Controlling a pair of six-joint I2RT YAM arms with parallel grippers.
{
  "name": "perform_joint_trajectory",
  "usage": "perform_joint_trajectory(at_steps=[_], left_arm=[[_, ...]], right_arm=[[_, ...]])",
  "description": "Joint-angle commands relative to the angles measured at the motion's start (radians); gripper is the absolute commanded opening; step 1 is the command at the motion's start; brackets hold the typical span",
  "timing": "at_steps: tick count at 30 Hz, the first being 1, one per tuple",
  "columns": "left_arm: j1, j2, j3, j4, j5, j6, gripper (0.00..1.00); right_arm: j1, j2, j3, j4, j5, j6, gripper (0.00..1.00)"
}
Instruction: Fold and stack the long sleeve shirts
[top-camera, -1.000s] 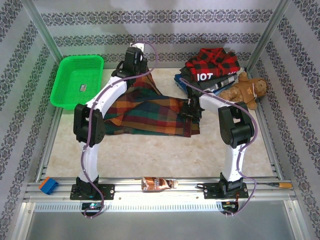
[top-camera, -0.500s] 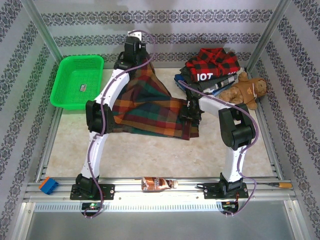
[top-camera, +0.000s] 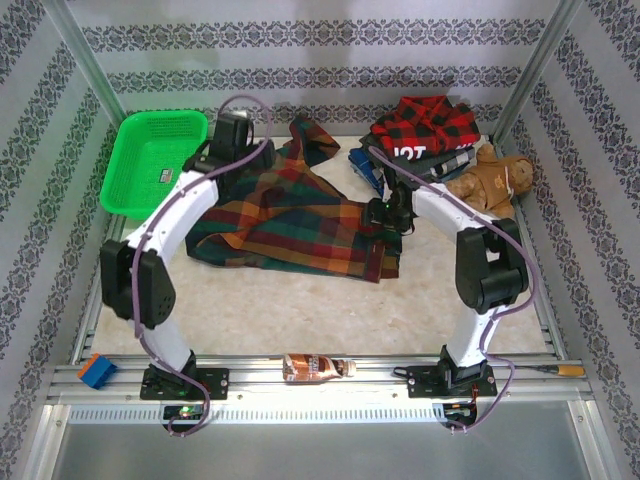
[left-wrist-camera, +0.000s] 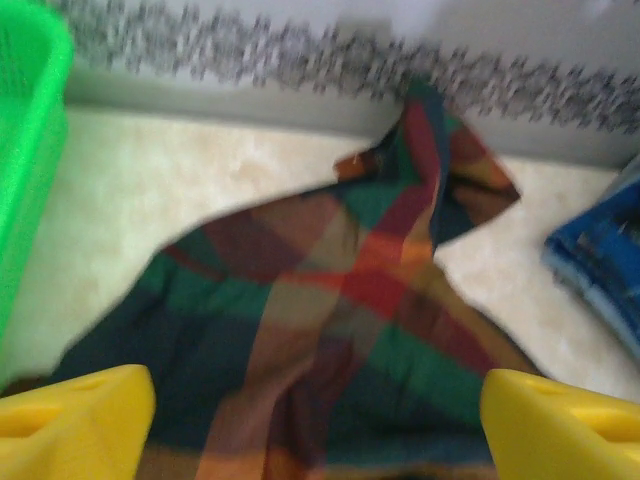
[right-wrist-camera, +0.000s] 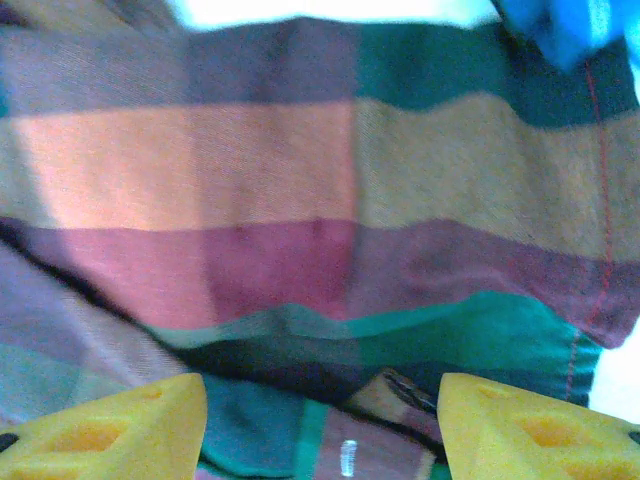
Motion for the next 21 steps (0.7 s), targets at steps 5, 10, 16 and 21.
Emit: perform_joint_trajectory(at_steps=[5, 10, 16, 21], left_arm=[[0.009, 0.015, -0.316, 0.010, -0.033, -0.177, 0.78], [0.018, 0.086, -0.371, 0.014, -0.075, -0.249, 0.77], [0.028, 0.066, -0.461, -0.088, -0.102, -0.339, 0.76], [0.026, -0.061, -0.590, -0.135, -0.064, -0.378, 0.77]], right_arm=[[0.026, 0.075, 0.004, 0.001, -0.054, -0.006, 0.60], [0.064, 0.119, -0.006, -0.002, -0.015, -0.026, 0.60], [0.106, 0.108, -0.102, -0.021, 0.044, -0.039, 0.58], [0.140, 0.075, -0.180, -0.039, 0.025, -0.043, 0.58]])
